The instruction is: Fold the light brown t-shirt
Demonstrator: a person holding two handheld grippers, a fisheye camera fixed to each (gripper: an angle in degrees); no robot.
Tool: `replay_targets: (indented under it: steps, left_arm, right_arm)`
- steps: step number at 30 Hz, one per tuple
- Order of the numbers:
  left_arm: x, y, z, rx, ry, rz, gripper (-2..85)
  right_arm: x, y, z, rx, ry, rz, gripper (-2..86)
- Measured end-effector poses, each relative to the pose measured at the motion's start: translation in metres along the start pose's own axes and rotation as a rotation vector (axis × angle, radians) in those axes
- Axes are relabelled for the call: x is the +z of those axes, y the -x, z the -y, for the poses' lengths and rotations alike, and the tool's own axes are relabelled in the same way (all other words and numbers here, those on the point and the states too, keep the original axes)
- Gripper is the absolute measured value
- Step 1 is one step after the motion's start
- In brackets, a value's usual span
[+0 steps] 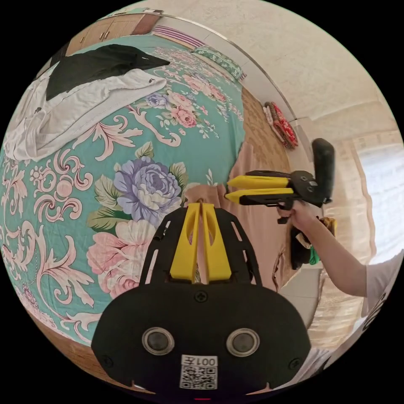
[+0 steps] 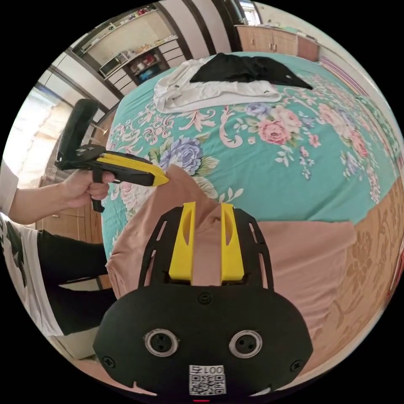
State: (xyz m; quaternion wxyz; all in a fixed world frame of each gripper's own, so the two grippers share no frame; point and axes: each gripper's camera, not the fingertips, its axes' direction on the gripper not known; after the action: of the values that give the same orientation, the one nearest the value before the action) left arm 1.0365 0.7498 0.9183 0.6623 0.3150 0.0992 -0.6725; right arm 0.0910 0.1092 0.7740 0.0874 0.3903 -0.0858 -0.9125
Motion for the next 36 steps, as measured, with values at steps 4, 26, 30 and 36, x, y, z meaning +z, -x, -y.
replay_targets:
  steps: [4,26,30,36]
  left_arm:
    - [-0.020,0.012,-0.007,0.054,-0.004,-0.019,-0.9]
    - [-0.047,-0.039,-0.045,0.281,0.033,0.111,-0.9]
    - [-0.035,-0.073,-0.057,0.389,0.078,0.103,-0.9]
    - [0.000,-0.130,-0.086,0.588,0.200,0.137,-0.9]
  right_arm:
    - [0.024,-0.022,0.036,-0.083,0.150,-0.009,7.0]
    - [0.053,0.021,-0.012,0.010,0.029,-0.071,0.6]
    - [0.056,0.010,-0.026,0.033,-0.021,-0.060,0.6]
    - [0.017,-0.029,-0.091,0.205,-0.157,-0.097,1.2]
